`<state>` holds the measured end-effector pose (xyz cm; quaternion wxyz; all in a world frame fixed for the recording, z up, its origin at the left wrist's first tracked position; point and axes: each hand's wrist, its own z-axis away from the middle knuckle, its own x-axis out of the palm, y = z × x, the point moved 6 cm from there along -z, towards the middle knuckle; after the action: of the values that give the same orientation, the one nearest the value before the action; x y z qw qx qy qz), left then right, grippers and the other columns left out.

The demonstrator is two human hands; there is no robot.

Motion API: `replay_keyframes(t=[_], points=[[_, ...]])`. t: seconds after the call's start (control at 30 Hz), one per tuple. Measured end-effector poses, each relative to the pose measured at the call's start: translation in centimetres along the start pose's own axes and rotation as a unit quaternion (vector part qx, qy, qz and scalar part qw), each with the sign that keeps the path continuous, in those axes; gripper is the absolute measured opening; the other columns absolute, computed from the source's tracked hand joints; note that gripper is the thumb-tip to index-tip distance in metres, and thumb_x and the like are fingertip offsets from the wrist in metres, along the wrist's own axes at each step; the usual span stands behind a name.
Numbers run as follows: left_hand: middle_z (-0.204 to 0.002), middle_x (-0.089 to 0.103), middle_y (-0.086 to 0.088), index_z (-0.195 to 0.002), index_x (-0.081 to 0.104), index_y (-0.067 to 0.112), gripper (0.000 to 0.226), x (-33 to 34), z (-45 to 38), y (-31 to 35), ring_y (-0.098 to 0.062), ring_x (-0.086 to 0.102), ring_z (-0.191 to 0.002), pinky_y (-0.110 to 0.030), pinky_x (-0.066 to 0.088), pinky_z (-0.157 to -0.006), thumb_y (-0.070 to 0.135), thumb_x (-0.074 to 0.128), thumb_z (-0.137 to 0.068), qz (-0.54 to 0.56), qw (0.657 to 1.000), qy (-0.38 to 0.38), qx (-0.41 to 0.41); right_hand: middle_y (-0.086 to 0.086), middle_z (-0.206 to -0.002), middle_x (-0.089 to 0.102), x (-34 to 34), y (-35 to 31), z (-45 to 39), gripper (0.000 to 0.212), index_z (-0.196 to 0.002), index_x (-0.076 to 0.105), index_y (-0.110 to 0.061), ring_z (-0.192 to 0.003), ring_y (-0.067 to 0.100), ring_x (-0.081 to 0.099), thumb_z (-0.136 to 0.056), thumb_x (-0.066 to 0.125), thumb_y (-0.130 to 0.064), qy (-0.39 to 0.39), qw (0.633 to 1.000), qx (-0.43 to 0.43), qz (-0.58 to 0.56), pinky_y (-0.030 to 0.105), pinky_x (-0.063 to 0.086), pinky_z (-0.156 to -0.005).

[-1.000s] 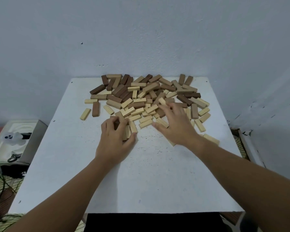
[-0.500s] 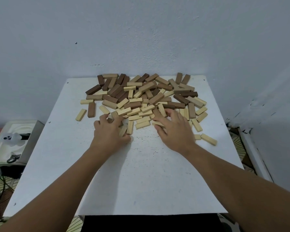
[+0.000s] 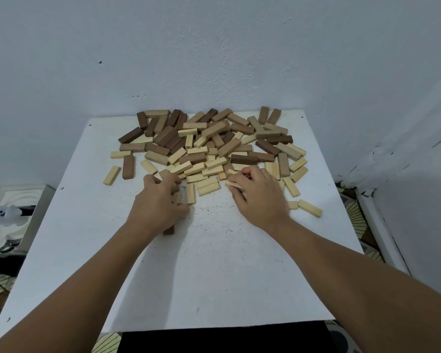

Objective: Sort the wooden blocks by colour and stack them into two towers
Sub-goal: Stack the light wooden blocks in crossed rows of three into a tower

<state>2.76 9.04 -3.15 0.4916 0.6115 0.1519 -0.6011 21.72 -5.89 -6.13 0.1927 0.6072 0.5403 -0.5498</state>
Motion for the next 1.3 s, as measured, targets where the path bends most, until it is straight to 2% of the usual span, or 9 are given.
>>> replay_keyframes(t=[0.23, 0.37, 0.5, 0.67, 0.73, 0.8, 0.9, 1.07, 1.3], points=[[-0.124, 0.046, -0.006, -0.133, 0.054, 0.033, 0.048, -0.6, 0.0, -0.5, -0.011, 0.056, -0.094, -0.023, 0.043, -0.071, 0.027, 0.07, -0.088, 0.127, 0.99, 0.056, 0.006, -0.005, -0.109, 0.057, 0.0, 0.1, 0.1, 0.023, -0.119, 0.068, -0.031, -0.097, 0.017, 0.052, -0.099, 0.057, -0.036, 0.009, 1.0, 0.002, 0.002, 0.032, 0.047, -0.082], [-0.111, 0.06, -0.005, -0.127, 0.062, 0.03, 0.043, -2.3, -0.6, 0.2, -0.009, 0.059, -0.079, -0.023, 0.044, -0.065, 0.022, 0.073, -0.086, 0.24, 0.965, 0.106, -0.003, -0.005, -0.109, 0.057, 0.0, 0.0, 0.1, 0.022, -0.118, 0.068, -0.032, -0.097, 0.016, 0.052, -0.1, 0.056, -0.036, 0.009, 1.0, 0.0, 0.002, 0.031, 0.046, -0.081], [-0.09, 0.056, 0.006, -0.121, 0.066, 0.026, 0.037, -3.6, -2.3, 1.7, 0.004, 0.054, -0.062, -0.016, 0.048, -0.057, 0.017, 0.073, -0.086, 0.372, 0.918, 0.139, -0.012, -0.005, -0.109, 0.057, 0.0, 0.0, 0.2, 0.023, -0.119, 0.068, -0.032, -0.097, 0.016, 0.052, -0.1, 0.055, -0.037, 0.014, 1.0, 0.002, 0.004, 0.031, 0.046, -0.082], [-0.107, 0.058, 0.001, -0.123, 0.051, 0.029, 0.03, -3.8, -5.3, 3.9, -0.011, 0.068, -0.08, -0.026, 0.058, -0.069, 0.015, 0.062, -0.098, 0.548, 0.828, 0.119, -0.02, -0.006, -0.109, 0.056, -0.1, -0.1, 0.3, 0.023, -0.12, 0.068, -0.032, -0.096, 0.015, 0.052, -0.101, 0.055, -0.037, 0.013, 1.0, 0.005, 0.002, 0.03, 0.044, -0.083], [-0.119, 0.06, 0.006, -0.13, 0.047, 0.034, 0.034, -2.6, -6.2, 4.2, -0.008, 0.065, -0.099, -0.033, 0.055, -0.083, 0.037, 0.064, -0.101, 0.513, 0.856, 0.062, -0.017, -0.006, -0.108, 0.056, -0.2, -0.1, 0.4, 0.022, -0.119, 0.068, -0.031, -0.096, 0.015, 0.052, -0.101, 0.056, -0.036, 0.015, 1.0, 0.006, -0.002, 0.031, 0.045, -0.083], [-0.136, 0.059, 0.005, -0.147, 0.042, 0.04, 0.072, -1.5, -6.5, 3.1, -0.017, 0.056, -0.129, -0.045, 0.049, -0.105, 0.07, 0.069, -0.087, 0.382, 0.924, 0.035, 0.0, -0.005, -0.108, 0.056, -0.2, 0.0, 0.4, 0.021, -0.117, 0.069, -0.03, -0.096, 0.016, 0.053, -0.1, 0.057, -0.034, 0.022, 1.0, 0.008, -0.009, 0.032, 0.045, -0.083], [-0.165, 0.026, -0.007, -0.162, 0.02, 0.039, 0.087, 0.6, -3.9, 2.3, -0.026, 0.02, -0.155, -0.048, 0.025, -0.123, 0.063, 0.066, -0.092, 0.185, 0.979, 0.013, 0.082, -0.005, -0.107, 0.056, -0.2, -0.1, 0.4, 0.019, -0.115, 0.07, -0.029, -0.095, 0.017, 0.053, -0.1, 0.058, -0.032, 0.027, 0.999, 0.006, -0.016, 0.032, 0.046, -0.082], [-0.173, -0.003, -0.005, -0.16, 0.027, 0.046, 0.074, 2.7, -0.8, 0.9, -0.029, 0.0, -0.158, -0.052, 0.012, -0.125, 0.072, 0.052, -0.095, 0.01, 0.985, 0.051, 0.162, -0.005, -0.11, 0.057, -0.4, -0.2, 0.4, 0.021, -0.118, 0.07, -0.029, -0.097, 0.018, 0.054, -0.102, 0.057, -0.033, 0.029, 0.999, 0.001, -0.019, 0.033, 0.047, -0.082], [-0.164, 0.023, -0.008, -0.147, 0.052, 0.04, 0.045, 3.2, 0.1, 0.6, -0.032, 0.026, -0.146, -0.053, 0.034, -0.118, 0.046, 0.057, -0.102, 0.026, 0.974, 0.136, 0.178, -0.004, -0.112, 0.058, -0.4, -0.5, 0.3, 0.022, -0.12, 0.07, -0.027, -0.099, 0.017, 0.055, -0.102, 0.059, -0.034, 0.017, 0.999, -0.021, -0.044, 0.036, 0.049, -0.084]])
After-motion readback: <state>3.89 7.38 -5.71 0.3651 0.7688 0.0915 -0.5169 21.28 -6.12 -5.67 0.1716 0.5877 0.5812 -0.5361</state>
